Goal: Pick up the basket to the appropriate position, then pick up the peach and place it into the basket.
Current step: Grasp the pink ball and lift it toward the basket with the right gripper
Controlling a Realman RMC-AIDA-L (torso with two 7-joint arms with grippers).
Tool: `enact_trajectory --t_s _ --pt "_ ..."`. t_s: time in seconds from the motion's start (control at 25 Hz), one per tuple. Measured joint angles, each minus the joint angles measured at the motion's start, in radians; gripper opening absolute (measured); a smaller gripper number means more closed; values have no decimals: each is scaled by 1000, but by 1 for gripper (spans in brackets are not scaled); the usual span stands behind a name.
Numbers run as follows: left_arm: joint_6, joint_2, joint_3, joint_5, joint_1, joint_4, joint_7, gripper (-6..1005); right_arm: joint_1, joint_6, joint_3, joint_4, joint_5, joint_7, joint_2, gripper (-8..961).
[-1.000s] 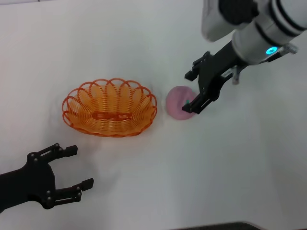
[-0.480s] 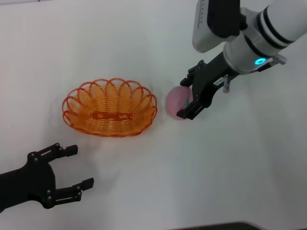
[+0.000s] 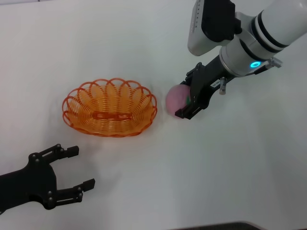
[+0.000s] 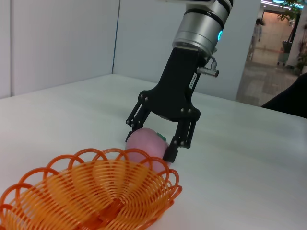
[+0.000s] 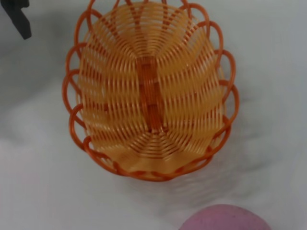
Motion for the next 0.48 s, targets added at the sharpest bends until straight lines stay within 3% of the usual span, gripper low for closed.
enact_trajectory --t_s 0.36,0.48 --pt "0 0 -2 4 0 0 0 876 -4 2 -11 -6 0 3 -1 820" --pt "0 0 -2 5 0 1 0 876 -6 2 -12 -6 0 3 -1 702"
